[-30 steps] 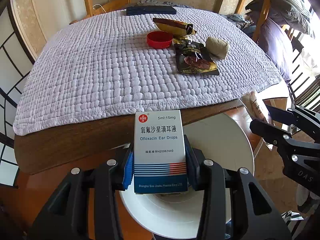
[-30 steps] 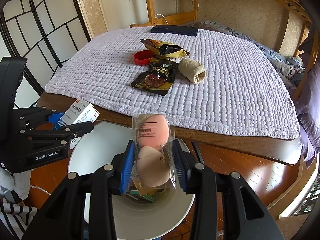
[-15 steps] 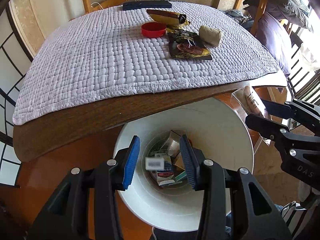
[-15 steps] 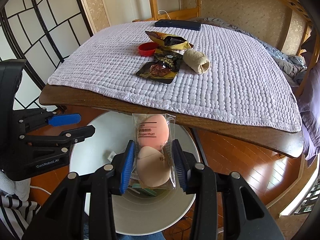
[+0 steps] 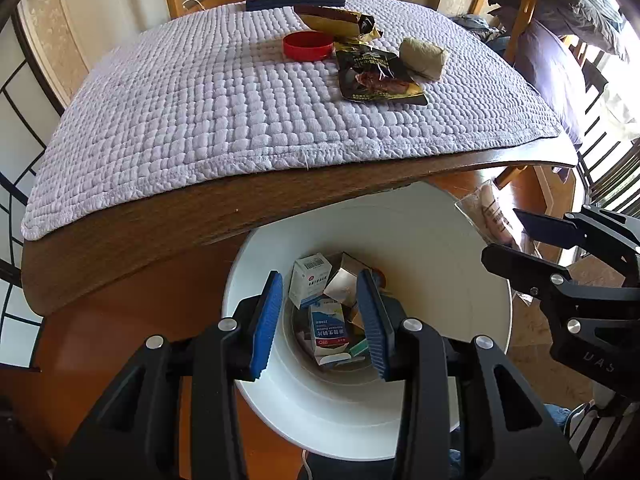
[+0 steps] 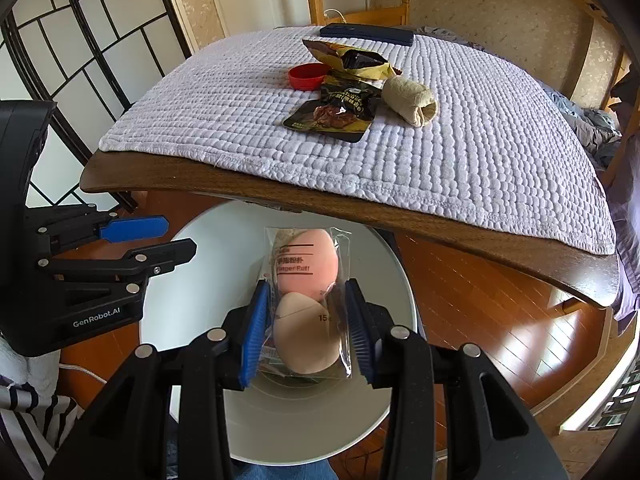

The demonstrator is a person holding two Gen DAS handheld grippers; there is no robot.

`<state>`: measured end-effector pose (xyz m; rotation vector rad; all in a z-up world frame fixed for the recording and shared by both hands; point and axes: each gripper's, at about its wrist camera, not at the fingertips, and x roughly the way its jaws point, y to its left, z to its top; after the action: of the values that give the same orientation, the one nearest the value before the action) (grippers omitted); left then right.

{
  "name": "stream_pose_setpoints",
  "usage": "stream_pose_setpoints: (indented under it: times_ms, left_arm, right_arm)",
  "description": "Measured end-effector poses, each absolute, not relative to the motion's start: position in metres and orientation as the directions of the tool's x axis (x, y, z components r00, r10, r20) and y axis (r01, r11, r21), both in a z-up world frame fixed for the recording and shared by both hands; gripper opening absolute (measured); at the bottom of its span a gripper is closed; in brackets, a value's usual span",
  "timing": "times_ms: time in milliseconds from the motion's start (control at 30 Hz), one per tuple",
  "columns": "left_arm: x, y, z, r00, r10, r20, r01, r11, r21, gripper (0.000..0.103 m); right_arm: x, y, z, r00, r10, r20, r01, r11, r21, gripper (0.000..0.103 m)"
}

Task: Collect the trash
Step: 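Open the left tool over the bin while the right tool releases the sponge bag into it, then move both open tools back over the blanket toward the biscuit packet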

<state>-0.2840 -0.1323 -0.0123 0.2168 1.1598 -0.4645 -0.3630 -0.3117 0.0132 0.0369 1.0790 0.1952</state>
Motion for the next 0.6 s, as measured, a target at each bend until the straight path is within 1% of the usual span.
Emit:
stream_pose_setpoints:
  times_ms: [100,167,233,300,533,600]
  left_arm:
    - [-0.284,-0.132,-0.014,0.316,-0.239,-0.918,0.461,0.884,-0.072,0.041]
    - [-0.283,-0.133,-0.015,0.315,-0.236,-0.919,0.459,0.885,-0.070,0.042]
    - [-0.281,-0.132,-0.016,0.313,-0.236,-0.920,0.458,0.886,-0.071,0.042]
    - [-0.281,-0.132,-0.016,0.315,-0.237,-0.919,0.457,0.886,-0.072,0.046]
    - [-0.274,-0.128,-0.003,0.333,-0.263,-0.906,0.459,0.884,-0.089,0.046]
    - [-0.269,-0.125,0.004,0.350,-0.278,-0.895,0.457,0.884,-0.096,0.053]
  right_arm:
    - [-0.364,-0.310,0.011,0.447,0.183,-0.876,-0.147,0.981,0.130,0.041]
    - [-0.365,-0.310,0.010,0.447,0.179,-0.876,-0.146,0.981,0.125,0.048]
    - [-0.365,-0.309,0.010,0.447,0.182,-0.876,-0.145,0.981,0.130,0.048]
    - [-0.364,-0.310,0.010,0.449,0.180,-0.875,-0.143,0.981,0.129,0.049]
    - [-0.363,-0.318,0.021,0.495,0.156,-0.855,-0.128,0.986,0.106,0.049]
    - [-0.360,-0.325,0.027,0.528,0.130,-0.839,-0.111,0.990,0.083,0.050]
